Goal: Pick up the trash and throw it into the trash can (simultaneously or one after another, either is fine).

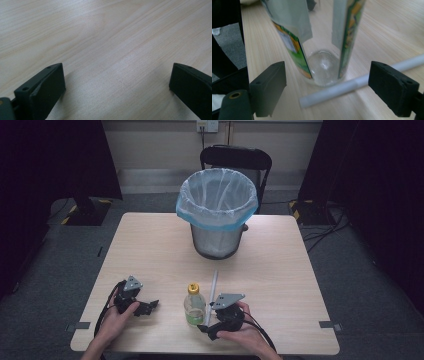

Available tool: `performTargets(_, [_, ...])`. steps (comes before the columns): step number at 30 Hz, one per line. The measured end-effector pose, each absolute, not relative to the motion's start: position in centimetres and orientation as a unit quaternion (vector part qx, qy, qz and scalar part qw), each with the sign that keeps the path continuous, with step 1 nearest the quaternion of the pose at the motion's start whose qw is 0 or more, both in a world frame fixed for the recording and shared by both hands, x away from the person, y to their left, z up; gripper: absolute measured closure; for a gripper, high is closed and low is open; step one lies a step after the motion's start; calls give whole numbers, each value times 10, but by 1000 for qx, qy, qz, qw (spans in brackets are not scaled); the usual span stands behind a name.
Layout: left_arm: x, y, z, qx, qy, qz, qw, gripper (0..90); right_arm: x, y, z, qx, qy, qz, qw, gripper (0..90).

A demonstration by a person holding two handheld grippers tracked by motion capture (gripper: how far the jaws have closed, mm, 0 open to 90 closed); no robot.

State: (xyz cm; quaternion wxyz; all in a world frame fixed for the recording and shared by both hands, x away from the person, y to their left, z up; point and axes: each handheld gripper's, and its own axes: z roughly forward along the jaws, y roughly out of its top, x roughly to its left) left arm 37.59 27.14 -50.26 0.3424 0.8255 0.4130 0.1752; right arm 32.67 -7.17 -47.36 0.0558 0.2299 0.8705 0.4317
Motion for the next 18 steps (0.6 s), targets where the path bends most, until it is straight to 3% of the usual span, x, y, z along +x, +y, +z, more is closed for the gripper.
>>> performTargets(3, [376,271,-503,825,413,175,343,0,329,-65,-475,226,869,436,54,148])
performTargets(5, [376,271,-503,825,413,175,343,0,332,-60,-477,219,869,440,51,204])
performTargets(10, [376,271,-503,825,413,175,343,0,332,-53,-481,216,868,443,53,213])
performTargets(11, [376,271,-503,825,413,175,343,0,332,-51,-482,213,869,442,57,251])
performTargets(18, [376,271,-503,825,413,176,342,1,334,-48,-485,216,860,459,59,237])
